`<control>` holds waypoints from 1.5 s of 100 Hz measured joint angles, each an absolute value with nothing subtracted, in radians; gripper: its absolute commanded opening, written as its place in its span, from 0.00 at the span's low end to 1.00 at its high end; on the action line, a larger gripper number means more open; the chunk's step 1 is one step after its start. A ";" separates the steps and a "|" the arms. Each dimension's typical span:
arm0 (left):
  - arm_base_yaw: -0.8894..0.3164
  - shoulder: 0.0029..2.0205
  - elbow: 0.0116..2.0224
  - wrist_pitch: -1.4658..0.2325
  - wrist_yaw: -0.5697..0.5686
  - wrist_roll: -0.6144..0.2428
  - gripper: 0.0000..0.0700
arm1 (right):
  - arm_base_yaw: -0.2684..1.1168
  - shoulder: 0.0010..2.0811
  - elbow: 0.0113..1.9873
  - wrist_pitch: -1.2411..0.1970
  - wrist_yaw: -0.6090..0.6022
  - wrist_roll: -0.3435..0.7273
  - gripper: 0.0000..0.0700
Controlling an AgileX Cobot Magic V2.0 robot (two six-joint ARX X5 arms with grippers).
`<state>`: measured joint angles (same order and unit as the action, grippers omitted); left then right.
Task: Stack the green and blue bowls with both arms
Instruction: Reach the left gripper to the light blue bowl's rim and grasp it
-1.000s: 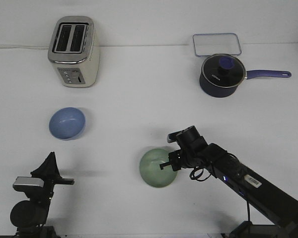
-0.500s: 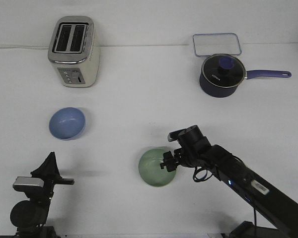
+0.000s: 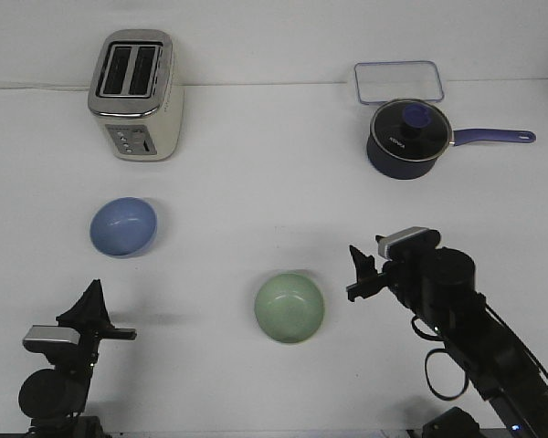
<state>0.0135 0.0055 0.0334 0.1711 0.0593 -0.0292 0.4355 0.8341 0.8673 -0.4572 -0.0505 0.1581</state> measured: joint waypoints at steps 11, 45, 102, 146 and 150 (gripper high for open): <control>0.014 0.006 0.033 0.173 0.059 -0.080 0.02 | 0.435 0.729 0.770 -0.387 -0.019 0.145 0.51; 0.014 0.007 0.061 0.137 0.023 -0.511 0.02 | 0.434 0.517 0.569 -0.415 0.022 0.138 0.51; 0.076 0.804 0.846 -0.455 -0.012 -0.384 0.31 | 0.434 0.514 0.569 -0.418 -0.031 0.135 0.51; 0.125 1.293 1.044 -0.513 0.010 -0.284 0.79 | 0.434 0.514 0.569 -0.427 -0.057 0.109 0.51; 0.133 1.328 1.044 -0.506 0.032 -0.279 0.79 | 0.434 0.514 0.569 -0.431 -0.057 0.109 0.51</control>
<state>0.1329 1.3277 1.0443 -0.5060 0.0322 -0.2787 0.4335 0.5140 0.5690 -0.4309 -0.0566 0.1085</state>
